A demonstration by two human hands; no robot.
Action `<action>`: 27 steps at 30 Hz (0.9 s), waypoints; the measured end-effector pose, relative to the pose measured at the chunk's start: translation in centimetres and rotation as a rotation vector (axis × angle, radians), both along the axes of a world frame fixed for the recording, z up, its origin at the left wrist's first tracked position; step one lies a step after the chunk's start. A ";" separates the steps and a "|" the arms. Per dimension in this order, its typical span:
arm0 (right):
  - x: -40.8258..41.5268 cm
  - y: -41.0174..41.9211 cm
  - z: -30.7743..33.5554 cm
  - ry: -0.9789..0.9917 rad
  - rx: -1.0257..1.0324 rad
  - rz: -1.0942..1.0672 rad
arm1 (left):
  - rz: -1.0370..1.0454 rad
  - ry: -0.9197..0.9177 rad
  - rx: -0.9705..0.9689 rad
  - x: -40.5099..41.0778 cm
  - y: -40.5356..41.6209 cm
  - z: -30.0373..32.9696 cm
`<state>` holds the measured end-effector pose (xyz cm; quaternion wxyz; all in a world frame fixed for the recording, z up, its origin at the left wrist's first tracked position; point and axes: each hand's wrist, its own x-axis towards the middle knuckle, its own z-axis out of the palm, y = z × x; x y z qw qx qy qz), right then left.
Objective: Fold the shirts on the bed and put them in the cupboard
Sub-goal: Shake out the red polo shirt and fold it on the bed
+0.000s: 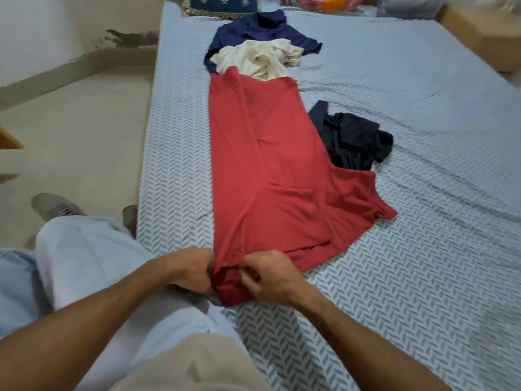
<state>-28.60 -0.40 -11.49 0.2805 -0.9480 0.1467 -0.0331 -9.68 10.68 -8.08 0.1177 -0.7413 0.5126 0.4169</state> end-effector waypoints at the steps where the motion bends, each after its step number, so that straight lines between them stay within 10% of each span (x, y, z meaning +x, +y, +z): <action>1: -1.0 -2.0 0.1 -0.050 -0.003 -0.146 | -0.024 -0.034 -0.002 0.1 -0.9 0.6; 6: -6.5 -12.9 2.1 -0.214 -0.014 -0.999 | -0.041 -0.197 -0.409 -0.3 -6.5 2.3; 11: -11.6 -21.8 1.4 -0.101 0.490 -1.694 | -0.190 0.032 -0.563 -4.5 -11.7 0.3; 16: -10.4 -24.3 1.9 -0.329 0.975 -1.755 | -0.316 -0.050 -0.452 -8.4 -12.7 -1.9; 27: -9.7 -23.4 4.4 -0.706 1.067 -1.633 | -0.001 -0.111 -0.579 -13.7 -16.1 -1.7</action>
